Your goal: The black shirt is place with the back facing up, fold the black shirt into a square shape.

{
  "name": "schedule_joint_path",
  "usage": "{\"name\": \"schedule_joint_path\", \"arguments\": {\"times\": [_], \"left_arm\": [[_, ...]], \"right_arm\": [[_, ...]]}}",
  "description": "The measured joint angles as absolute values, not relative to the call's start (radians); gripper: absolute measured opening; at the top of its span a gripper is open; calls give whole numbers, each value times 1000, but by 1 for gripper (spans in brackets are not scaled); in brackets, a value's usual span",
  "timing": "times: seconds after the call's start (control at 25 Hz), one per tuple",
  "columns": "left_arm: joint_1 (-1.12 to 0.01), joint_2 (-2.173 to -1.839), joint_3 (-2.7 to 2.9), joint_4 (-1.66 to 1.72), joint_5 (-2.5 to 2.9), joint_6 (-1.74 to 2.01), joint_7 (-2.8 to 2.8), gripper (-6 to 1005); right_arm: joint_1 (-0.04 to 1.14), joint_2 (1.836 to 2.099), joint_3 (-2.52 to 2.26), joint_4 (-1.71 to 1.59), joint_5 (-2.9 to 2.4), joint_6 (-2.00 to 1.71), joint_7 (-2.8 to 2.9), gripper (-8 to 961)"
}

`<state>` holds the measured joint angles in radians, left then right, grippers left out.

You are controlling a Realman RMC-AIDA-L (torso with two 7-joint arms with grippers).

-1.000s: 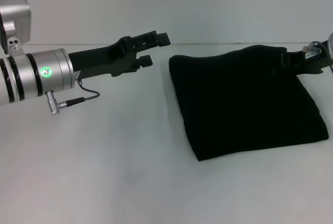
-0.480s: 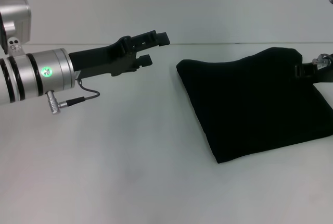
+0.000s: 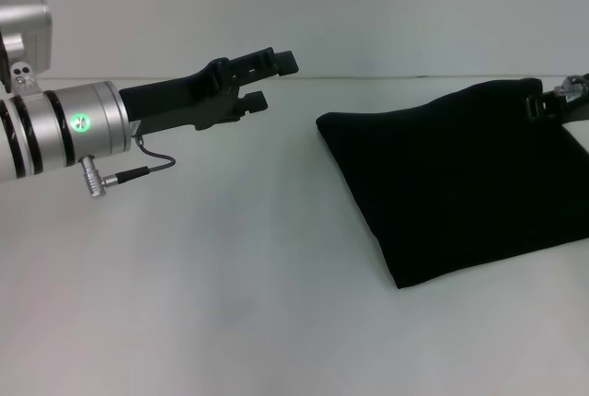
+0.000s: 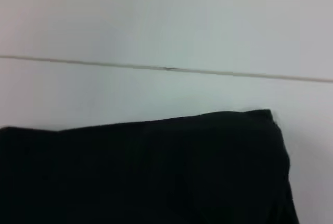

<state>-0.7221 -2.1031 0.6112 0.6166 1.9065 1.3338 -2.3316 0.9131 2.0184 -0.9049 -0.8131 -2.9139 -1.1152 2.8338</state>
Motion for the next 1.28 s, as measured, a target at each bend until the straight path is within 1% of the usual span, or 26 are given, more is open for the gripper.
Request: {"name": "schedule_joint_path", "arguments": {"times": [0.08, 0.16, 0.44, 0.8, 1.08, 1.2, 1.28], "left_arm": [[-722, -2103, 611, 617, 1905, 1333, -2332, 953], [-720, -2103, 610, 617, 1904, 1332, -2331, 953], [-718, -2103, 608, 617, 1904, 1328, -2330, 953], [-719, -2103, 607, 617, 1903, 1324, -2330, 952], [-718, -2103, 603, 617, 1895, 1321, -2328, 951], [-718, -2103, 603, 617, 1893, 1321, -2327, 951], [-718, -2102, 603, 617, 1892, 1321, -2327, 951]], "right_arm": [[911, 2027, -947, -819, -2929, -1108, 2847, 145], [909, 2027, -975, -801, -2929, -1092, 2855, 148], [910, 2009, -989, -677, -2930, -1017, 2863, 160], [915, 2002, -939, -662, -2930, -998, 2865, 176], [917, 1977, -930, -658, -2930, -998, 2875, 188], [917, 1962, -927, -654, -2930, -996, 2885, 187], [914, 1946, -927, -641, -2931, -977, 2895, 184]]}}
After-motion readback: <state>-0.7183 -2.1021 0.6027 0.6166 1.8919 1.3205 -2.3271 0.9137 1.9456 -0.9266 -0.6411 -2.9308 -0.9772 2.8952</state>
